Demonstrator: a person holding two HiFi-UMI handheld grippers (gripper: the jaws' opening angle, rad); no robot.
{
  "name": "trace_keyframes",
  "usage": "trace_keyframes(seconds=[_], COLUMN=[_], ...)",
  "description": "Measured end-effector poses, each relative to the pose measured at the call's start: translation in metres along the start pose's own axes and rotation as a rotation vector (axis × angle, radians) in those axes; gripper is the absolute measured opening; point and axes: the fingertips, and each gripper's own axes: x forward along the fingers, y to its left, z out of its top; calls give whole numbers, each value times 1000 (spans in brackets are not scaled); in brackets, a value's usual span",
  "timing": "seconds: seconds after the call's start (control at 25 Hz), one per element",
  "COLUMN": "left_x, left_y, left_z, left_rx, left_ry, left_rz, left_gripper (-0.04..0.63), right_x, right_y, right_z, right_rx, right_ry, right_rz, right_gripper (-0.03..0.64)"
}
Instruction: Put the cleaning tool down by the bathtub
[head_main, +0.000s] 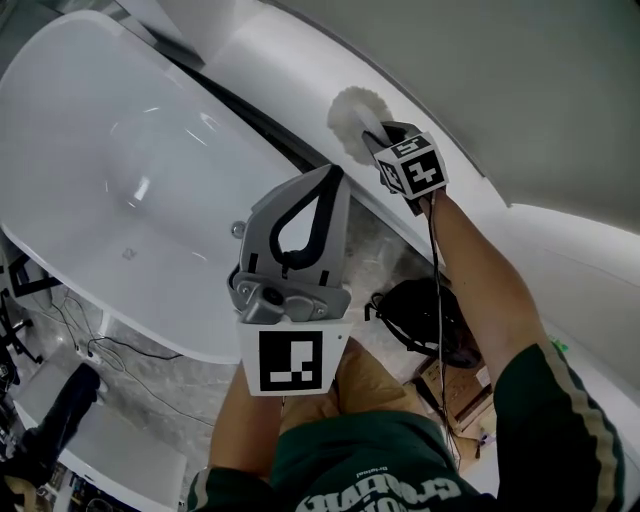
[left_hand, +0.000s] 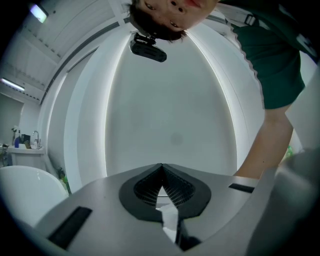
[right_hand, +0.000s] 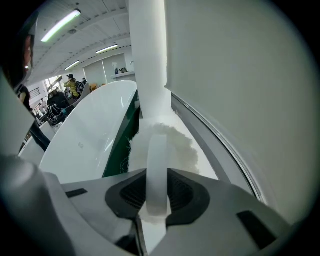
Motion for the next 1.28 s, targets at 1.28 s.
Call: trace_keyframes(seconds=[1.28], left_x=[-32], left_y=[44], left_z=[-53], left_rx=[-91], left_ry=[55], left_rz=[95], left_gripper=[8], right_x=[110], right_y=[0], right_z=[-38], right_rx=[-164], right_ry=[271], right_rz=[38], right_gripper=[94])
